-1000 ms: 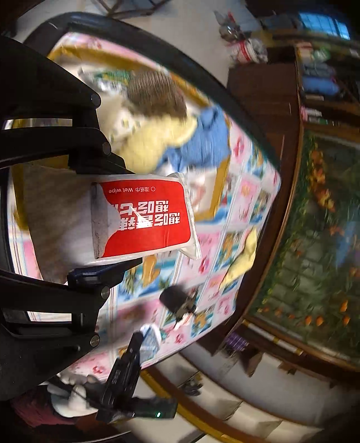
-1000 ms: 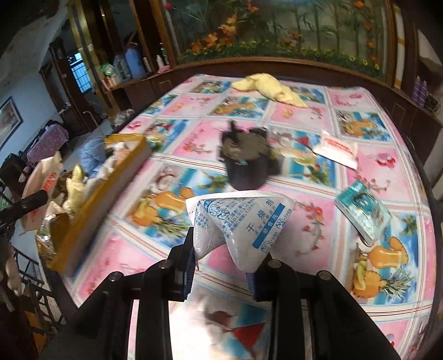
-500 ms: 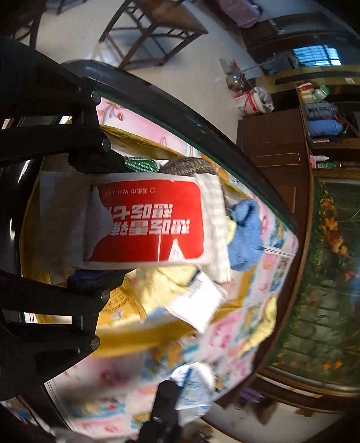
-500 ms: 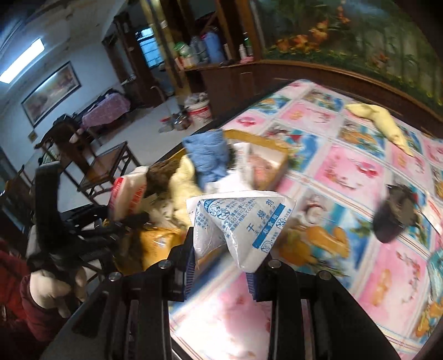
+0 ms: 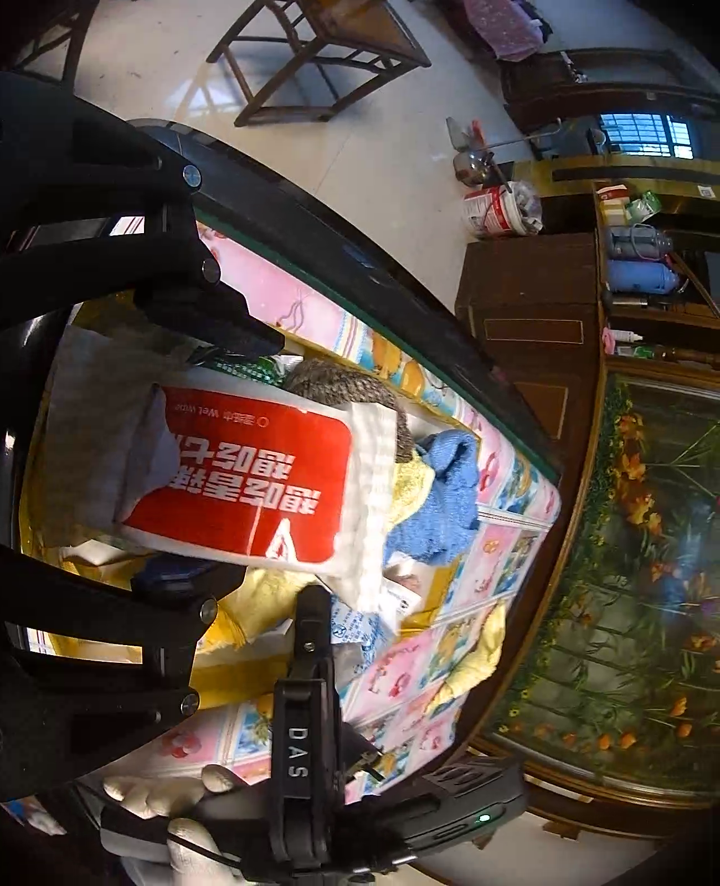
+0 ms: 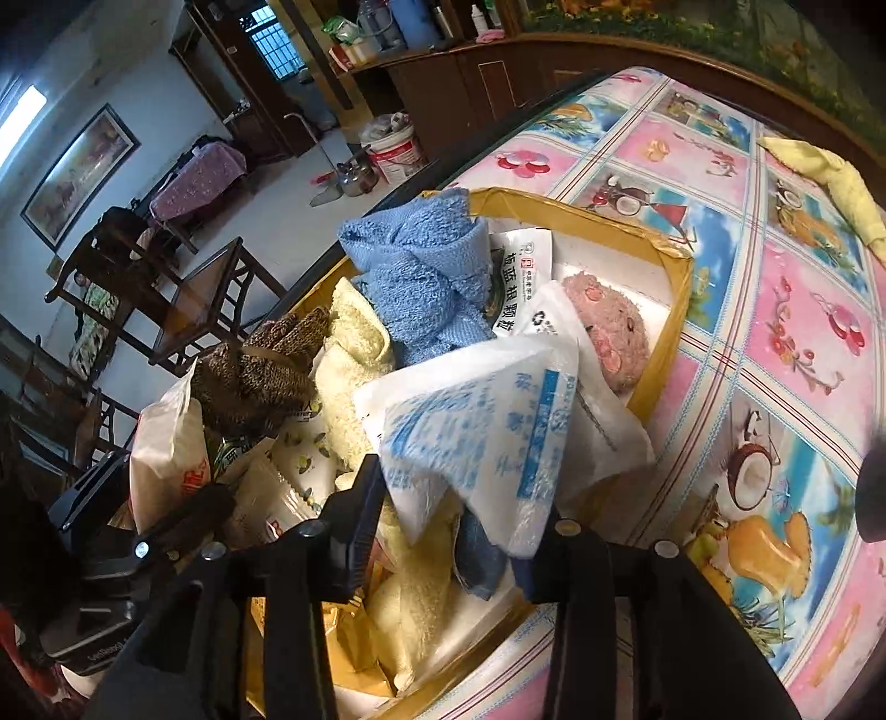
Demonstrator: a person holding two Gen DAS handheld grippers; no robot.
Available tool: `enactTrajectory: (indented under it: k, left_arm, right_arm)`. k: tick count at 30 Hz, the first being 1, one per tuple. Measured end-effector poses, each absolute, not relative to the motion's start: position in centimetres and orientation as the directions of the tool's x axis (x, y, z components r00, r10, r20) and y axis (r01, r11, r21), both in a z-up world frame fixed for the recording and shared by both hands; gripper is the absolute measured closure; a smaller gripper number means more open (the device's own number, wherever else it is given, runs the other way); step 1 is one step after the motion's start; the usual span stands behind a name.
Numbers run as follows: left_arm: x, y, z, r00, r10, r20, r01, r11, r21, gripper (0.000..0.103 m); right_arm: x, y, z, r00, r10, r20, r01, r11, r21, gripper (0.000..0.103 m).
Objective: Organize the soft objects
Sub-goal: 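Carry the wet wipe pack and white-blue packet into the tray and release both, then move both open tools back over the remaining items on the table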
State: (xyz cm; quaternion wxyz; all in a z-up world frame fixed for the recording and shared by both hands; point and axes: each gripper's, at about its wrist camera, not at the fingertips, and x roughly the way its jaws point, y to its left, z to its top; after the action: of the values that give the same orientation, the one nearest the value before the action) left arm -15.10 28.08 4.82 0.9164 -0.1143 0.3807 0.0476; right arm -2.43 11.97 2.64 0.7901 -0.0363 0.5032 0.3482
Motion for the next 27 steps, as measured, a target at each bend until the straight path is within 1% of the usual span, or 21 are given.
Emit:
enactTrajectory:
  k: [3, 6, 7, 11, 14, 18, 23, 27]
  left_arm:
    - [-15.3, 27.9, 5.5, 0.733, -0.004, -0.680, -0.163, 0.970, -0.182, 0.039]
    - [-15.2, 27.6, 6.2, 0.750, -0.005, -0.662, -0.156, 0.970, -0.185, 0.038]
    - [-14.9, 27.5, 6.3, 0.749, -0.009, -0.663, -0.152, 0.971, -0.185, 0.034]
    - [-14.4, 26.5, 7.1, 0.748, 0.003, -0.663, -0.149, 0.975, -0.163, 0.033]
    - [-14.7, 25.2, 7.7, 0.754, 0.050, -0.655, -0.159, 0.981, -0.108, 0.033]
    - [-14.8, 22.8, 8.0, 0.752, 0.143, -0.644, -0.179, 0.984, 0.010, 0.033]
    - [-15.2, 19.6, 8.9, 0.769, 0.207, -0.605, -0.174, 0.978, 0.113, 0.033]
    - [-15.4, 17.1, 8.8, 0.765, 0.220, -0.605, -0.140, 0.974, 0.178, 0.033]
  right_arm:
    - [-3.5, 11.0, 3.7, 0.288, 0.517, -0.806, -0.593, 0.757, 0.274, 0.056]
    - [-4.4, 9.6, 4.9, 0.321, 0.540, -0.778, -0.596, 0.753, 0.277, 0.047]
    - [-4.3, 9.5, 5.2, 0.328, 0.546, -0.771, -0.595, 0.753, 0.280, 0.047]
    - [-4.8, 7.9, 6.2, 0.366, 0.574, -0.732, -0.580, 0.756, 0.303, 0.047]
    - [-5.7, 6.2, 6.7, 0.394, 0.597, -0.699, -0.570, 0.755, 0.324, 0.047]
    - [-7.1, 3.7, 6.6, 0.443, 0.597, -0.669, -0.557, 0.768, 0.316, 0.047]
    - [-8.4, 0.7, 5.8, 0.482, 0.583, -0.654, -0.529, 0.789, 0.314, 0.046]
    - [-8.3, -1.6, 4.8, 0.498, 0.562, -0.660, -0.487, 0.811, 0.324, 0.046]
